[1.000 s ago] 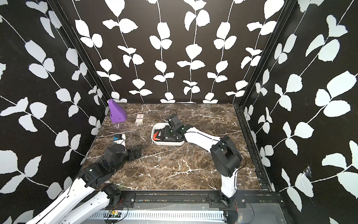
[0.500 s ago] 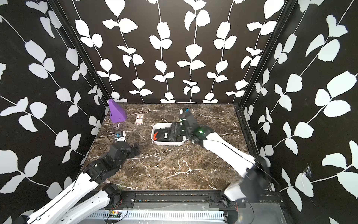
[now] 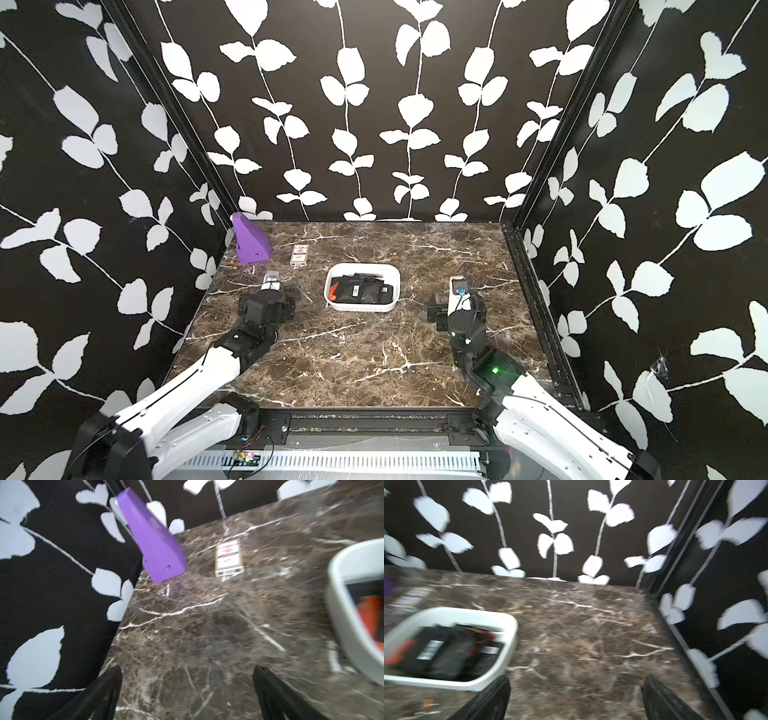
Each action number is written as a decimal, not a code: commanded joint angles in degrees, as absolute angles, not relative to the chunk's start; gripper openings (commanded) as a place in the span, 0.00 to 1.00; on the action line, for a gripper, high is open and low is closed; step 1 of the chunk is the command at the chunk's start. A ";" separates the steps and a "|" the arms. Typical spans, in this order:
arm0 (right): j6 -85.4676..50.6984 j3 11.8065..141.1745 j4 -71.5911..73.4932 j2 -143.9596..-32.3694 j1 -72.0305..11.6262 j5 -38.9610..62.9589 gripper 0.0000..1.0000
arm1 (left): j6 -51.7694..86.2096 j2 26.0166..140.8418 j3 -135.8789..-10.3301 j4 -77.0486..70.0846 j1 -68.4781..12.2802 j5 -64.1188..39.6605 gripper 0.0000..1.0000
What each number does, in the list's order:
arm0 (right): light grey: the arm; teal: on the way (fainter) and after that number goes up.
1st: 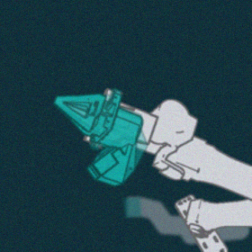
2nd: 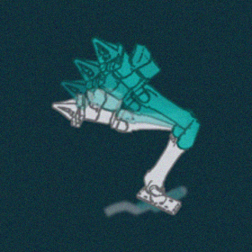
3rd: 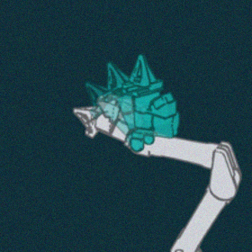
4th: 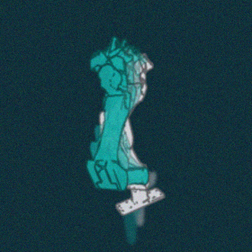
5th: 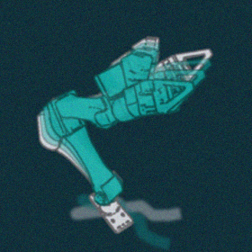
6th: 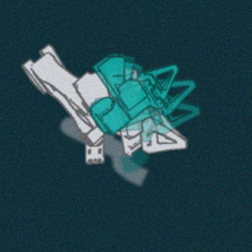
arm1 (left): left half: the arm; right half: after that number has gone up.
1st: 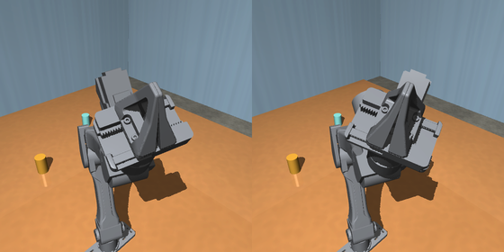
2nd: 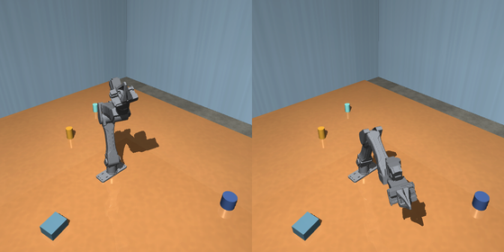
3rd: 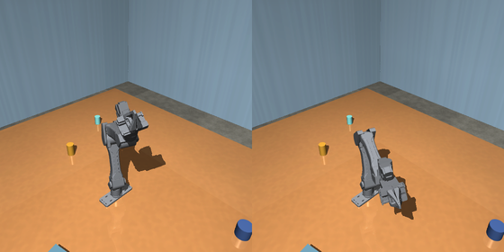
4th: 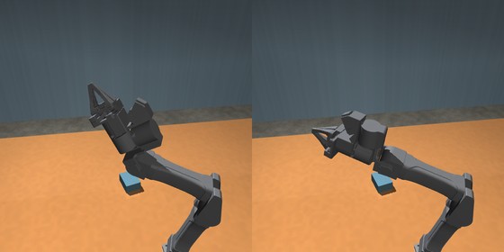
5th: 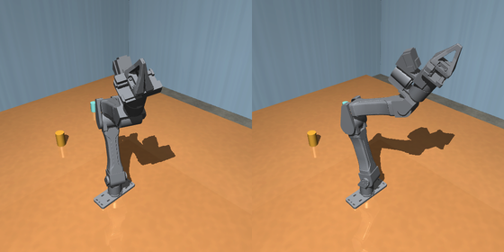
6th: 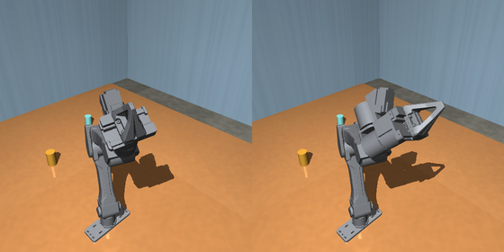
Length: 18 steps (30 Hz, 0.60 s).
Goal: Put the tea bags into the storage box
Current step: Reset both arms
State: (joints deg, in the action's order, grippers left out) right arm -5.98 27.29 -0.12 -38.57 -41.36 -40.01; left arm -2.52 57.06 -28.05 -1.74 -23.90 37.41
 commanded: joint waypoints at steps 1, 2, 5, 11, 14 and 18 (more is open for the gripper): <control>7.84 22.97 12.19 -40.12 -37.79 -46.94 0.99 | -9.22 59.01 -26.17 -12.14 -22.92 34.98 0.99; 7.40 21.83 13.91 -41.33 -35.59 -45.67 0.99 | -9.65 60.16 -25.31 -14.80 -22.28 34.77 0.99; 3.55 19.51 17.87 -45.20 -28.77 -39.85 0.99 | -8.83 64.00 -23.88 -19.32 -19.64 32.51 0.99; 0.34 16.99 29.48 -56.37 -18.24 -32.09 0.99 | -8.69 72.53 -22.60 -28.30 -15.76 30.80 0.99; 0.79 17.54 33.04 -61.51 -15.59 -29.39 0.99 | -9.39 74.46 -23.44 -30.09 -14.85 28.67 0.99; -1.15 18.32 37.55 -68.00 -12.08 -25.24 0.99 | -9.80 76.69 -22.72 -36.49 -13.16 25.99 0.99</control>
